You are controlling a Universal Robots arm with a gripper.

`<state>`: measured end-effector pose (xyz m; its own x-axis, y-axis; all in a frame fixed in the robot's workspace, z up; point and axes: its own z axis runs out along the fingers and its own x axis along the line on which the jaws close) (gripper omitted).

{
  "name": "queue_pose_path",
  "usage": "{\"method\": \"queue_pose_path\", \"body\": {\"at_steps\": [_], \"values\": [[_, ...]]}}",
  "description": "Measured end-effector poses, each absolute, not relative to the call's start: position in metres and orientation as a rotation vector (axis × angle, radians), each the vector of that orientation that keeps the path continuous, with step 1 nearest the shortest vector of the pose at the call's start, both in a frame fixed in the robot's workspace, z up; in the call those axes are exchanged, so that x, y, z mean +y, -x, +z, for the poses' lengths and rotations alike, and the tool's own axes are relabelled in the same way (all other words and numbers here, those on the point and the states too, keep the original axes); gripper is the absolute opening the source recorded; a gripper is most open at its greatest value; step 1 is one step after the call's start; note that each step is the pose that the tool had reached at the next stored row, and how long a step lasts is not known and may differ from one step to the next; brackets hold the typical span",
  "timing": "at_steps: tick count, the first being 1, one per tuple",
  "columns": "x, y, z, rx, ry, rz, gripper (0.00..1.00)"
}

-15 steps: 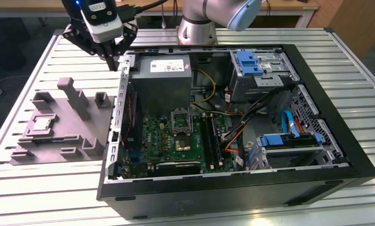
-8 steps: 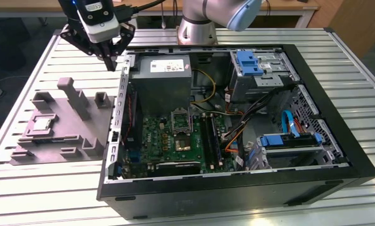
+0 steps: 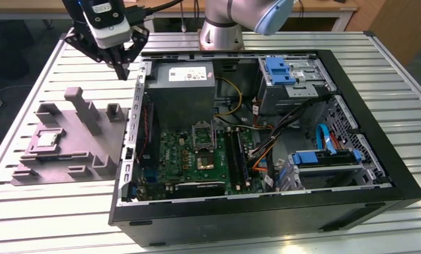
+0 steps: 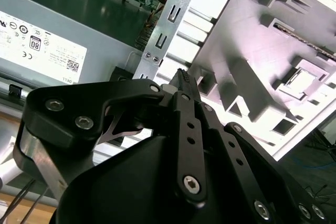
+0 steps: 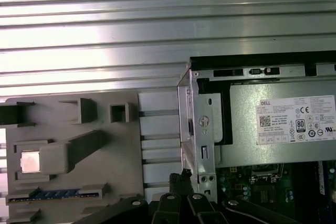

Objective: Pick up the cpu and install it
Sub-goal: 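Reach for the cpu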

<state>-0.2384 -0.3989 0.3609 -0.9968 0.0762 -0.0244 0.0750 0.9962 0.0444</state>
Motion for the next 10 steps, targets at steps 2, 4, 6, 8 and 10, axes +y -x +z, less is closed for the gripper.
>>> {"method": "queue_pose_path", "body": {"at_steps": [2,4,6,8,10], "values": [[-0.3989,0.2392,0.3608,3.113,-0.118,0.068,0.11],[-0.3989,0.2398,0.3607,3.113,-0.118,0.068,0.11],[-0.399,0.2408,0.3607,3.112,-0.118,0.068,0.11],[-0.3989,0.2415,0.3606,3.113,-0.118,0.068,0.11],[-0.3989,0.2419,0.3606,3.113,-0.118,0.068,0.11]]}}
